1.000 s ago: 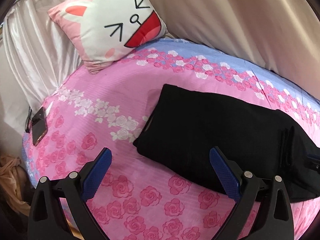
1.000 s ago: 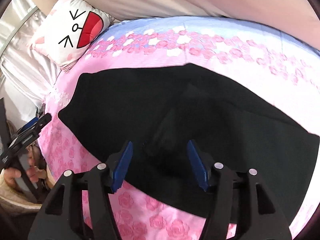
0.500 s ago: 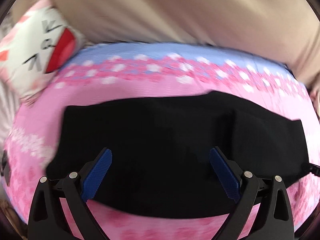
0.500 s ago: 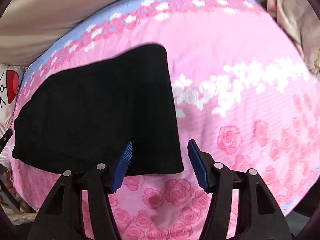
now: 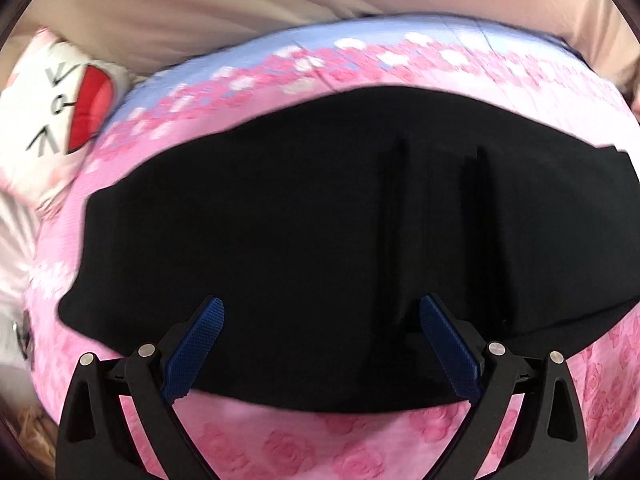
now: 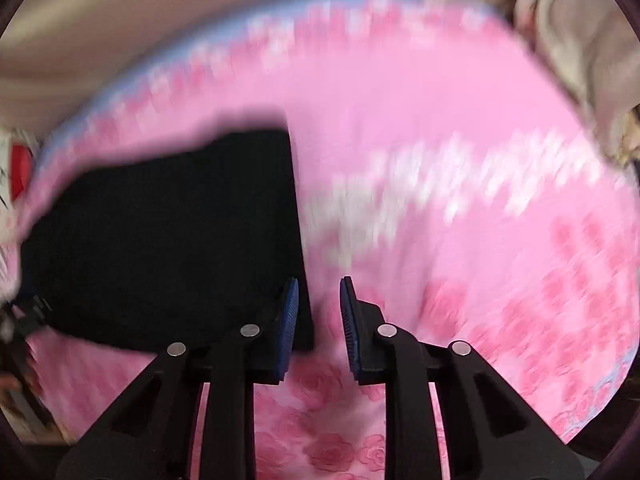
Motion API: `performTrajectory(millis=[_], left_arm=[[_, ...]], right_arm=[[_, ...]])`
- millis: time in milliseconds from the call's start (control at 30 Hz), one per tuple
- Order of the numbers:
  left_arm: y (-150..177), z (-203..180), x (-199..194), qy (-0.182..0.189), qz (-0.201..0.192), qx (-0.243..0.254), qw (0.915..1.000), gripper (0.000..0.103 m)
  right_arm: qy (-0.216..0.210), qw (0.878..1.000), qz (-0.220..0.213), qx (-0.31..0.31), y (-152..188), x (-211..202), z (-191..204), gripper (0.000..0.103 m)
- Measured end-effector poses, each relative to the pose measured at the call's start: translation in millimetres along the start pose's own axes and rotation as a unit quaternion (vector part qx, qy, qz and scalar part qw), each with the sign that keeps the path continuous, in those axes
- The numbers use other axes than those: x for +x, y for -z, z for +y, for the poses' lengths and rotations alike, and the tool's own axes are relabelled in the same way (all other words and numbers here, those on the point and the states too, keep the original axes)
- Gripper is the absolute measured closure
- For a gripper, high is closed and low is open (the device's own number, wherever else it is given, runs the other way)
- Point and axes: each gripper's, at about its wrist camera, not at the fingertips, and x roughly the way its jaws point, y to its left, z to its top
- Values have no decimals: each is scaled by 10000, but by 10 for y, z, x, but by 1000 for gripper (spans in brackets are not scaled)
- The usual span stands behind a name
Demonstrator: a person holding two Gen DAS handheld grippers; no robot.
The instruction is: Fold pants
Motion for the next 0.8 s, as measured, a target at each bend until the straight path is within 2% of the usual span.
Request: performTrajectory(millis=[67,100,167,200,267,333,433,467,500,600,633,667,700,733,800], left_arm=[[37,202,-101,-158,-126,-269,9994,6],[50,278,-119,-217,-139,-381,9989,6],[127,561,-154,-310,-68,-756,9966,6],[150,656,-165,-339,-35,-877,9956,6],[237,911,-204,-404,10,-1205,9919,6],[319,1116,-234,-440,24,-1464,9882,6],[394,1275,-256,-457,64,-1615,9858,6],[406,1306,-264,-471,50,-1629,9855,6],[413,1334,-273,-487,35,-1628,9854,6],[433,1381,-322,-519,-52,-1595,9858,6],[456,1399,-359,-544,-108,-1588,9857,6],[451,1409,-372,-555,-149,-1591,9856,6],[464,1417,-386,-547,-176,-1593,9856,6],[470,1424,-397,-546,-185,-1594,9855,6],[476,1444,-403,-514,-187,-1604,9855,6]], right_arm=[[-368,9992,-76,-140,-130,-67,225,52],[-439,9978,118,-484,-181,8,432,46],[-339,9905,307,-1297,-161,147,864,43],[-541,9849,427,-1588,-110,211,1108,43],[-1013,9767,655,-1774,-35,328,1455,45],[-1159,9670,776,-2131,85,485,1920,45],[-888,9579,850,-2595,199,807,2450,45],[-582,9549,888,-2772,256,905,2570,45],[-96,9513,892,-2949,294,1078,2656,46],[76,9542,770,-2891,303,1162,2722,66],[73,9569,772,-2798,306,1087,2708,84],[-91,9620,797,-2609,248,1039,2702,89],[-464,9683,803,-2320,161,960,2714,89],[-631,9700,785,-2213,122,919,2765,89],[-840,9644,1010,-2294,132,1024,2917,88]])
